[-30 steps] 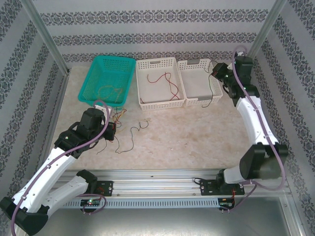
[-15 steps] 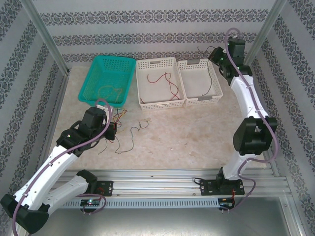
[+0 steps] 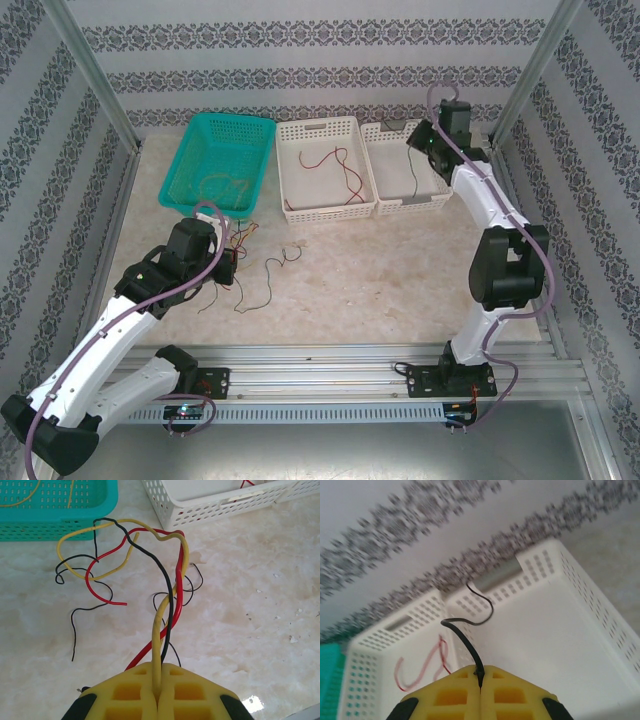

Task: Untangle the cables

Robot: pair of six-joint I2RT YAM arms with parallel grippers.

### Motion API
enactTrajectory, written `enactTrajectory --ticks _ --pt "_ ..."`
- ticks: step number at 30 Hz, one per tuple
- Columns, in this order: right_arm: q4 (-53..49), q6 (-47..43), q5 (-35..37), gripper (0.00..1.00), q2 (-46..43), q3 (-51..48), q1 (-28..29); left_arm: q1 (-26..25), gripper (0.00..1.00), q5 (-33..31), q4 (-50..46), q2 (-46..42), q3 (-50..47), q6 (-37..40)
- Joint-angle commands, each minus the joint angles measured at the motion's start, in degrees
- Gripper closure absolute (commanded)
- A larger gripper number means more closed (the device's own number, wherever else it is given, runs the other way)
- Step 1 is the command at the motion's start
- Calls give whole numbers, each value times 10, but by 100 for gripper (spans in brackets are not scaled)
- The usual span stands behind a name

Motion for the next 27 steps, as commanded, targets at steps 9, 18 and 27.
enactTrajectory --ticks 9,18,27 --pt "39 -1 37 100 37 -66 17 5 100 5 17 -4 -4 15" --pt "16 -4 52 100 82 -77 29 5 100 10 18 -3 -5 16" --pt "-45 -8 54 100 152 -12 30 4 100 12 18 -3 -5 16"
